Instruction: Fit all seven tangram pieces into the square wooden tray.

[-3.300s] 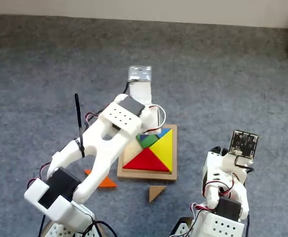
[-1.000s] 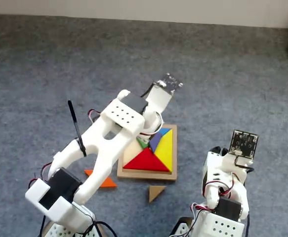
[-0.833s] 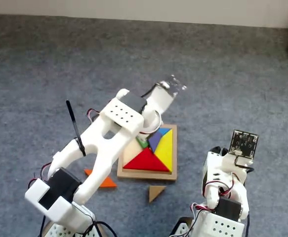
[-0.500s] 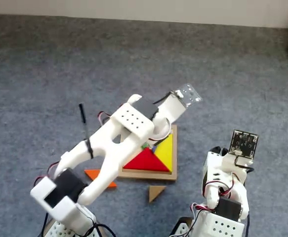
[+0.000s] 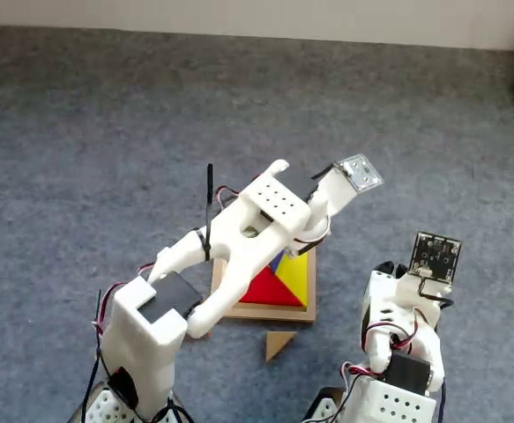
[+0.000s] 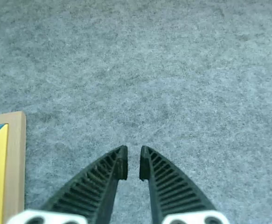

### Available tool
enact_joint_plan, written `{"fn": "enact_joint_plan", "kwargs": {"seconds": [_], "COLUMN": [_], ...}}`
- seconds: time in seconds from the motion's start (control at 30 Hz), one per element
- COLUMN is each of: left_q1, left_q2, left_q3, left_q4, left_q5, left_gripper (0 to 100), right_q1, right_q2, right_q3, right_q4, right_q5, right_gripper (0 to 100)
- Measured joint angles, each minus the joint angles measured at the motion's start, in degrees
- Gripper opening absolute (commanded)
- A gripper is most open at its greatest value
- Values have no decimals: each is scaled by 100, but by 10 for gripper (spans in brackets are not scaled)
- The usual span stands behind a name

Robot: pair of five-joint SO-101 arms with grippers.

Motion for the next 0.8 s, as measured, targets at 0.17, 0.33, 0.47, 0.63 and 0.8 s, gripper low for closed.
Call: {"fn": "enact_joint_plan", "kwargs": {"seconds": [0.17,0.33,0.47,0.63,0.8], "left_q1": [-26,-378,-642,-668,-738], "left_q2": [229,369,378,378,378], "left_q3": [-44,-88,-97,-97,-97], "left_q4": [0,0,0,0,0], "left_q5": [0,0,0,413,967], "left_gripper": [6,6,6,6,6], "right_q1": [0,0,0,0,0], "right_q2": [0,0,0,0,0], "right_q3": [0,0,0,0,0], "right_q4": [0,0,0,0,0], "right_q5": [0,0,0,0,0], "right_gripper": [54,54,54,54,54]}}
